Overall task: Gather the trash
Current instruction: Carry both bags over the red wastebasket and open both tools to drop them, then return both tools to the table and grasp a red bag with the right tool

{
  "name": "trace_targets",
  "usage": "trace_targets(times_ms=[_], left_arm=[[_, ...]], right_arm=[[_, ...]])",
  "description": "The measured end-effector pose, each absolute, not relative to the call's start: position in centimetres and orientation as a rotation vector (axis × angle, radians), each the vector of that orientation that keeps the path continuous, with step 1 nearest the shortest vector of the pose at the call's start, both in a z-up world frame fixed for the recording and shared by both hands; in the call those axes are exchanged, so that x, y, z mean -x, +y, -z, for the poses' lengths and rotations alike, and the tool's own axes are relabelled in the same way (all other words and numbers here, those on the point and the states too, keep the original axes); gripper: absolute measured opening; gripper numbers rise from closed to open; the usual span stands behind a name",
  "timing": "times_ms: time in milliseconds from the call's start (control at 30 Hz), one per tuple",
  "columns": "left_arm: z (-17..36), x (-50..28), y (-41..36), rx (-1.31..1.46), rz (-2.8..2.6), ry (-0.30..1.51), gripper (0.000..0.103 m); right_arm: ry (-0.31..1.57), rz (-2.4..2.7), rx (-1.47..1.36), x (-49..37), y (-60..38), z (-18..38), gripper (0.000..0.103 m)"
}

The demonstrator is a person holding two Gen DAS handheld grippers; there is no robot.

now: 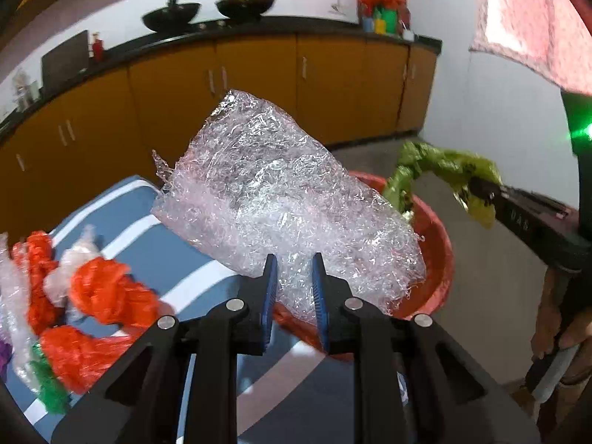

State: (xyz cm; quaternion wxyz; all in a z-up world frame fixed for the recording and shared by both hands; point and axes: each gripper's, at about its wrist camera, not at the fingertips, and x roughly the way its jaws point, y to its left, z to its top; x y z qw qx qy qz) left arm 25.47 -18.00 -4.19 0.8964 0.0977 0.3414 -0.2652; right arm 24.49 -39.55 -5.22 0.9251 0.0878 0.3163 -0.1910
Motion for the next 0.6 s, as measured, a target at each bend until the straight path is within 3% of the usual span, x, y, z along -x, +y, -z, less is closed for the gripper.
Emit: trace_targets(times_ms=[167, 267, 333, 367, 600], left_arm=[[4.9, -26.2, -19.4, -0.241, 0.568, 0.723, 0.021], [5.2, -26.7, -19.9, -0.25, 0.568, 0.729, 0.031], [5.4, -26.8, -20.0, -0.252, 0.566, 0.73, 0.037], [5.4, -27.0, -20.3, -0.252, 0.564, 0.729, 0.039], [5.3, -27.0, -18.7, -0.225, 0.517, 0.738, 0.039]], right_arm=[[0.654, 0.378, -0.204, -25.6, -40.3, 5.8, 0.005], [0.645, 0.359, -0.232, -25.3, -40.9, 6.1, 0.01], [0.638, 0.348, -0.236, -25.2, -40.9, 6.1, 0.022], [0.634, 0.341, -0.236, -25.1, -40.9, 6.1, 0.023], [0.632, 0.316, -0.229, -24.4, -40.3, 6.1, 0.026]])
